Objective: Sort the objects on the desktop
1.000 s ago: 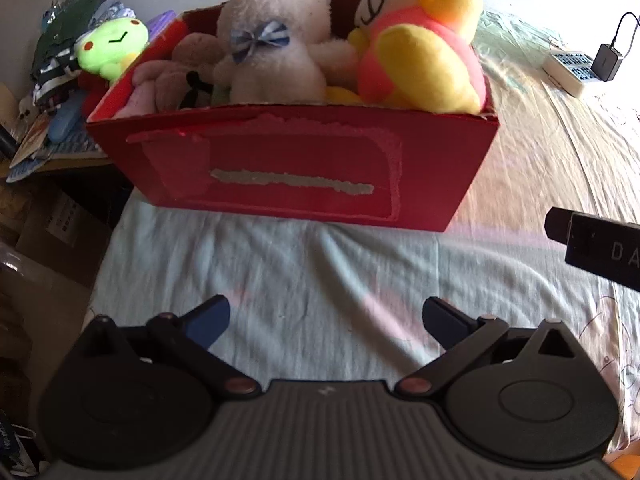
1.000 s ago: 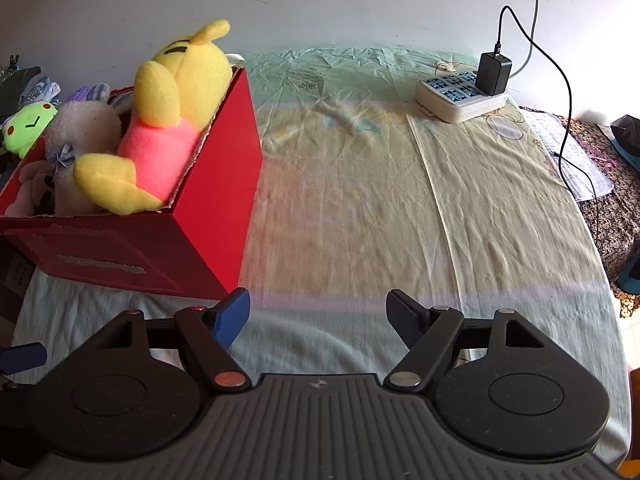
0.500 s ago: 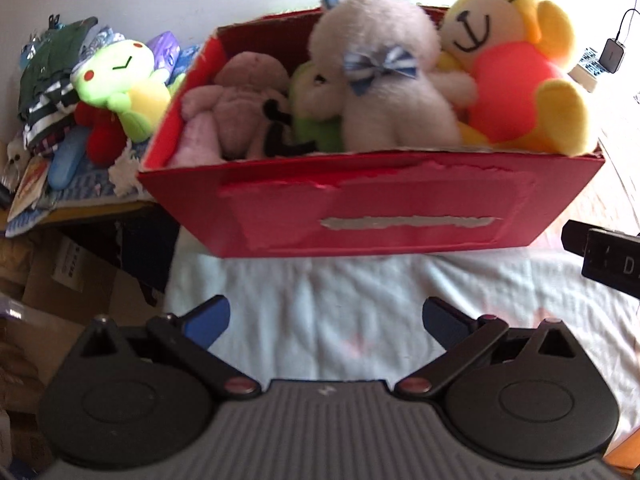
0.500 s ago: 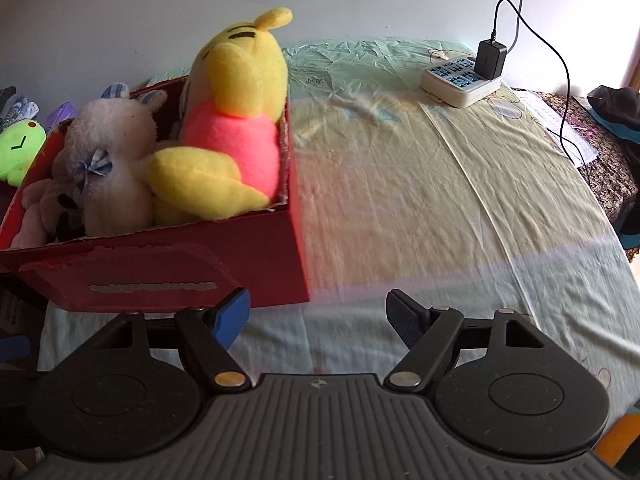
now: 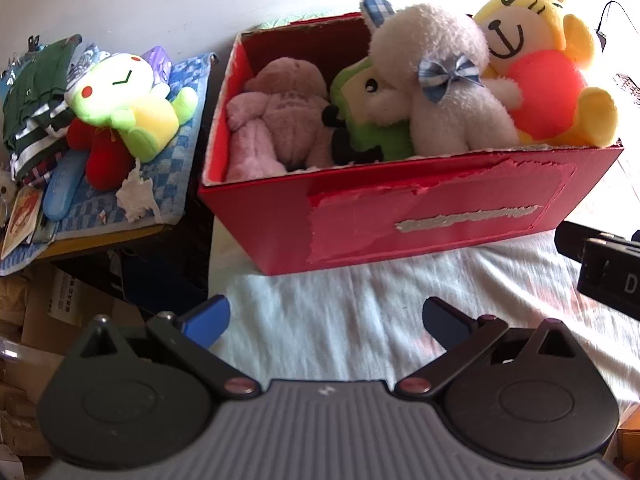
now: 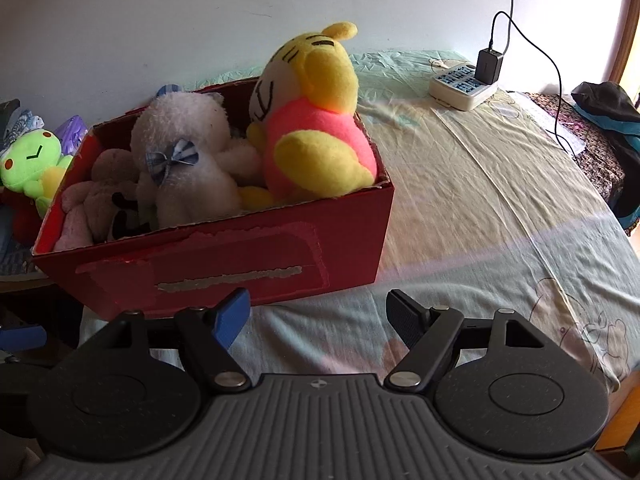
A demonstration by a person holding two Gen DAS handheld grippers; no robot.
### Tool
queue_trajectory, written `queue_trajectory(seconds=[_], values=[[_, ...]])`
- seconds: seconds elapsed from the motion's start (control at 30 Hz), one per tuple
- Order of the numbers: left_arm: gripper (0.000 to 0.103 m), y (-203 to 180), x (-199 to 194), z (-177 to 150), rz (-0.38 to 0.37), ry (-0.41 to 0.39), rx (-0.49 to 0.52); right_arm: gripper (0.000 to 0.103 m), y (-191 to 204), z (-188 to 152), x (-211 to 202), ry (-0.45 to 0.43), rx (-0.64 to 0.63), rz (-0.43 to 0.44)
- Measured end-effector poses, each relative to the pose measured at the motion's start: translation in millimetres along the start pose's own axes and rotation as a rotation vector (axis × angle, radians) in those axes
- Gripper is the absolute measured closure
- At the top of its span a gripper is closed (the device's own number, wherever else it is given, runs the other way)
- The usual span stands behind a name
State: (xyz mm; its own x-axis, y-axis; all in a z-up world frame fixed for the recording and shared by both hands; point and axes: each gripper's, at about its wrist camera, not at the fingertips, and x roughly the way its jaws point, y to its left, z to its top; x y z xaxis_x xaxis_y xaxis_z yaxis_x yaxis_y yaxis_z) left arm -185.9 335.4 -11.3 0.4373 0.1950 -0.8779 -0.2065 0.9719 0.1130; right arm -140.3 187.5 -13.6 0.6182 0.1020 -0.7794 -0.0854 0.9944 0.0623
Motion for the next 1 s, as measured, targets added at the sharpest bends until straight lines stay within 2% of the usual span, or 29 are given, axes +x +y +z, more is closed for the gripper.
queue_trajectory(seconds=[0.27, 0.47, 0.6, 0.77, 1.0], values=[[0.001, 12.4, -15.7, 3.7, 0.007, -0.045, -0.006, 0.026, 15.1, 7.0, -27.5, -0.060, -0.029, 0.042], [0.001, 15.3, -33.3, 21.1, 0.039, -0.098, -0.021, 0.025, 22.3, 31.7, -41.3, -0.108, -0.087, 0.069], [0.001, 16.4, -40.3, 39.5, 0.045, -0.104, -0.049, 0.023, 23.2, 52.7, -45.6, -0.146, -0.124, 0.049], [0.001, 17.2, -50.0, 61.9, 0.057, -0.125, -0.089, 0.020, 16.4, 77.5, -45.7, -0.146, -0.122, 0.050], [0.001, 16.6, -52.8, 84.0, 0.069, -0.126, -0.101, 0.016, 11.4, 91.7, -40.7, -0.146, -0.126, 0.009]])
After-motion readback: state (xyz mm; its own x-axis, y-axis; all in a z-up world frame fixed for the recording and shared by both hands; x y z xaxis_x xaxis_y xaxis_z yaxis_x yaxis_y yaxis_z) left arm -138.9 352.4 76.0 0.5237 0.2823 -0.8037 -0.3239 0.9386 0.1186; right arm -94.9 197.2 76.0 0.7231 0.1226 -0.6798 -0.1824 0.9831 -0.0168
